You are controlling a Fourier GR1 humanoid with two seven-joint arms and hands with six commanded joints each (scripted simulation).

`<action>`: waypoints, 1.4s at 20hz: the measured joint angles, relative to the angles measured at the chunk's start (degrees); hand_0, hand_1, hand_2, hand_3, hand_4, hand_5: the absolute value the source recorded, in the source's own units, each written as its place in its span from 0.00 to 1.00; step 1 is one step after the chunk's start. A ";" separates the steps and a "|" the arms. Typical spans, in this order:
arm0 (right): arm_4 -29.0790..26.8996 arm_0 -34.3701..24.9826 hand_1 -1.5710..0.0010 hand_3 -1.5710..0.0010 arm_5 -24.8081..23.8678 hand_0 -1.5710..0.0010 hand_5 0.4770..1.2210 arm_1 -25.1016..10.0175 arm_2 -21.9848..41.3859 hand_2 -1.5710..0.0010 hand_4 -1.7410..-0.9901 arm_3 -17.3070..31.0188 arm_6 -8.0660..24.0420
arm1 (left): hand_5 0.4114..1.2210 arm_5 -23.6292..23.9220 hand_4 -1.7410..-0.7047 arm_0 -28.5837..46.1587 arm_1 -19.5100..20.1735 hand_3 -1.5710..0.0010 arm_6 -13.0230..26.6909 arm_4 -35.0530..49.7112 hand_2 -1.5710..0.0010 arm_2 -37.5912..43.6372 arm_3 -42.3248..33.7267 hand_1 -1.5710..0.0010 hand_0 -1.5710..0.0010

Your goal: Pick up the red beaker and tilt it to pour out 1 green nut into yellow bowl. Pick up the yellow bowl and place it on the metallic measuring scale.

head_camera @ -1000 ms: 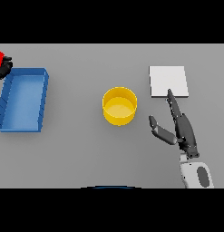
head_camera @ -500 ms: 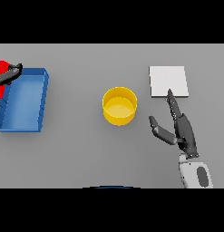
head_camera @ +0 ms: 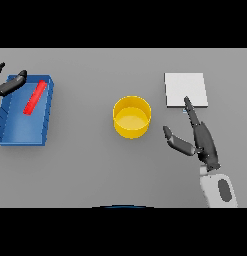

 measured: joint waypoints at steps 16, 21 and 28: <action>28.11 -25.32 1.00 1.00 14.46 1.00 0.22 -17.42 20.66 1.00 0.77 11.65 -6.99 | 0.35 0.47 0.90 1.84 -2.44 1.00 -1.85 2.95 1.00 1.12 -2.66 1.00 1.00; 31.41 -31.71 1.00 1.00 17.34 1.00 0.22 -16.55 25.26 1.00 0.78 18.19 -9.86 | 0.35 0.01 0.90 1.13 -1.95 1.00 -1.59 3.16 1.00 1.42 -2.79 1.00 1.00; 34.47 -38.32 1.00 1.00 22.83 1.00 0.26 -14.88 30.27 1.00 0.76 26.05 -10.36 | 0.36 -0.52 0.90 1.07 -1.36 1.00 -1.75 2.76 1.00 1.37 -2.12 1.00 1.00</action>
